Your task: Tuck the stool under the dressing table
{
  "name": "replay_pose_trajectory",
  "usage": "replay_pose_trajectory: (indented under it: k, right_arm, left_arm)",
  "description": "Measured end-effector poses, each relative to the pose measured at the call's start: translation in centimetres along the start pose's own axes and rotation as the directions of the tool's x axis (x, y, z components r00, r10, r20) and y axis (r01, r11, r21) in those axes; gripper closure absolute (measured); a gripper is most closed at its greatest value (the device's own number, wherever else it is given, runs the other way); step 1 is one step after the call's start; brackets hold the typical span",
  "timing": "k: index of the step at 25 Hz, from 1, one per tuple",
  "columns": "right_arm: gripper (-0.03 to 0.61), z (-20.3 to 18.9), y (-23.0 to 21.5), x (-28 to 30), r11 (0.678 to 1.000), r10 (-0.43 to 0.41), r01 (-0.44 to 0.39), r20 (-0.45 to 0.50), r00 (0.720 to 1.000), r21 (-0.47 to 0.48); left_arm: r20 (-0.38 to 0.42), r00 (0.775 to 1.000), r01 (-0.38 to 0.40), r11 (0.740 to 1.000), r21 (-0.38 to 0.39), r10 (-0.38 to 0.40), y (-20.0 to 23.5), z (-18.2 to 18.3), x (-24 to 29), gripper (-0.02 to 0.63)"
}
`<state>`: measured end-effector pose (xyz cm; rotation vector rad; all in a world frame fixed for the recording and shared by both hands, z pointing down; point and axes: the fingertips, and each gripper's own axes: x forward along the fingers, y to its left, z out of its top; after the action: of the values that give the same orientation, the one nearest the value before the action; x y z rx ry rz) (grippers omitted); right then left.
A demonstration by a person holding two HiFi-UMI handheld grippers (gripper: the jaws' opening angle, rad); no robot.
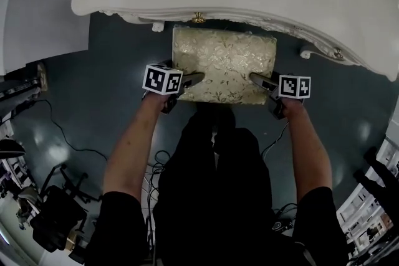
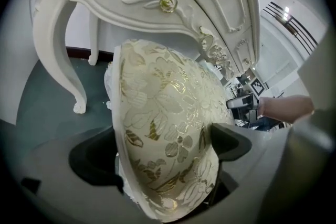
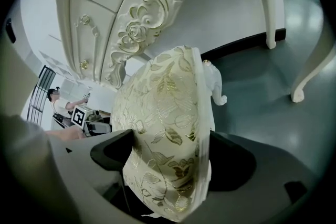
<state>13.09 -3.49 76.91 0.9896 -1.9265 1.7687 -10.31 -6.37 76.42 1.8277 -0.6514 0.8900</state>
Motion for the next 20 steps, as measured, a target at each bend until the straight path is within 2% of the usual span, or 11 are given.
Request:
replay_pose_trajectory:
  k: [5,9,15,18,20]
  right_arm:
    - [0.149,0.6,0.1,-0.5,1.0,-0.003,0.003,0.044,0.999,0.013]
    - [0.149,1.1,0.0,-0.7,1.0,-0.006,0.004,0.072,0.997,0.03]
    - [0.149,1.7,1.3,-1.5,1.0,0.0,0.001,0.126,0.992,-0.013]
    - [0.149,0.8,1.4,-2.1,1.0,-0.001,0.006,0.158,0.987,-0.029]
    - [0.147,-0.8,1.5,-2.2,0.999,-0.006,0.013,0.169,0.986,-0.042]
  left_arm:
    - [0.009,1.0,0.011,0.999,0.036,-0.012,-0.2,1.7,-0.3,0.071]
    - [0.006,1.0,0.017,0.999,0.029,-0.017,0.0,2.1,0.2,0.071]
    - [0.058,0.998,0.022,0.999,0.046,-0.024,-0.7,2.7,-1.1,0.07]
    - [0.073,0.997,-0.001,0.997,0.072,-0.005,-1.1,2.0,-1.6,0.069]
    - [0.065,0.998,-0.012,0.997,0.077,0.007,-1.4,0.3,-1.7,0.069]
